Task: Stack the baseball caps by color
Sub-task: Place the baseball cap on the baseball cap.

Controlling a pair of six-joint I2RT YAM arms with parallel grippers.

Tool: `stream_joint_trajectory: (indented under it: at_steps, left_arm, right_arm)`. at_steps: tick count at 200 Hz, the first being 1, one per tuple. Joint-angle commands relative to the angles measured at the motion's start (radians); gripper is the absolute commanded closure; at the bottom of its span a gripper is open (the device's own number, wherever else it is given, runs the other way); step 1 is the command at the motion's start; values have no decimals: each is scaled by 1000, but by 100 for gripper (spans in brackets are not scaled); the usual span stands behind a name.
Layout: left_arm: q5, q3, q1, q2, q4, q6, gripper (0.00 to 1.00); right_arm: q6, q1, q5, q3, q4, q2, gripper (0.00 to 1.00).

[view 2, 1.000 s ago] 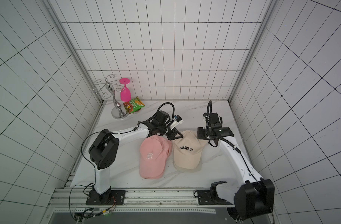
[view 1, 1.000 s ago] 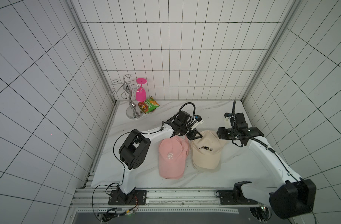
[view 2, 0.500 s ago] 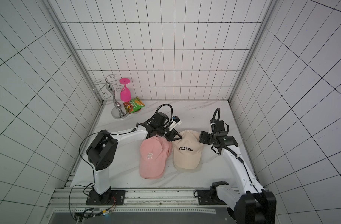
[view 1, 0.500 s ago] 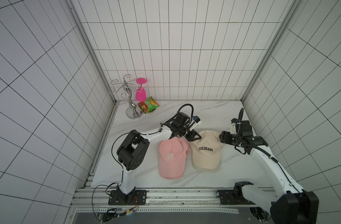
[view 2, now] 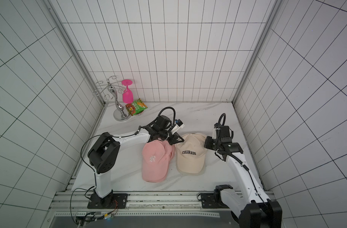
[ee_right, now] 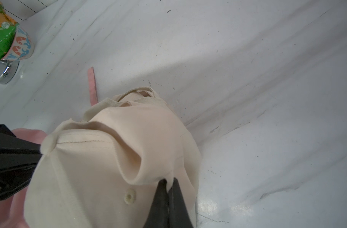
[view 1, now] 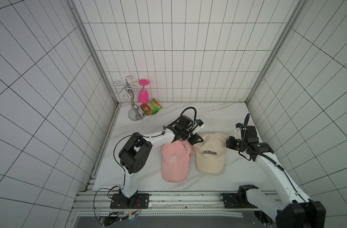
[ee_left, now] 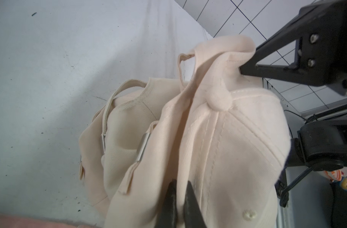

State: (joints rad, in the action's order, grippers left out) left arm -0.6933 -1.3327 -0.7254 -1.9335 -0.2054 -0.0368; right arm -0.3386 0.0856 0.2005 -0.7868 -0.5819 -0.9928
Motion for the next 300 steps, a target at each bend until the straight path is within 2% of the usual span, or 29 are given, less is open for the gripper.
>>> stream_joint_trajectory:
  at_steps: [1, 59, 86, 107, 152, 173, 205, 217, 234, 247, 275, 300]
  left_arm:
    - [-31, 21, -8, 60, 3, -5, 99]
    - [-25, 21, -26, 69, -34, 36, 100]
    - [1, 30, -29, 47, -29, 35, 100]
    - [36, 31, -29, 25, -27, 20, 100]
    - [78, 50, -37, 19, -3, 11, 92]
    - [94, 55, -37, 37, 5, 10, 88]
    - [101, 94, -37, 98, 42, 22, 69]
    - [107, 114, -37, 132, 60, 23, 54]
    - [131, 136, -35, 186, 73, 18, 27]
    - [154, 156, -34, 240, 85, 7, 14]
    - [173, 229, -3, 382, 185, -102, 4]
    - [297, 325, 47, 533, 256, -228, 1]
  right_arm:
    - [-25, -7, 16, 19, -62, 48, 100]
    - [-63, -6, -75, 113, -77, 106, 100]
    - [-83, -7, -138, 175, 14, 95, 100]
    - [-83, -7, -117, 206, 101, 63, 100]
    - [-97, -6, -61, 184, 154, -12, 82]
    - [-107, -6, -64, 163, 136, 4, 65]
    - [-124, -7, -103, 116, 81, 83, 47]
    - [-129, -7, -125, 92, 62, 110, 42]
    - [-141, -9, -176, 52, 38, 137, 37]
    - [-142, -11, -225, 28, 35, 149, 32]
    - [-140, -31, -385, -2, 54, 140, 19]
    - [-142, -99, -439, 1, 107, 93, 16]
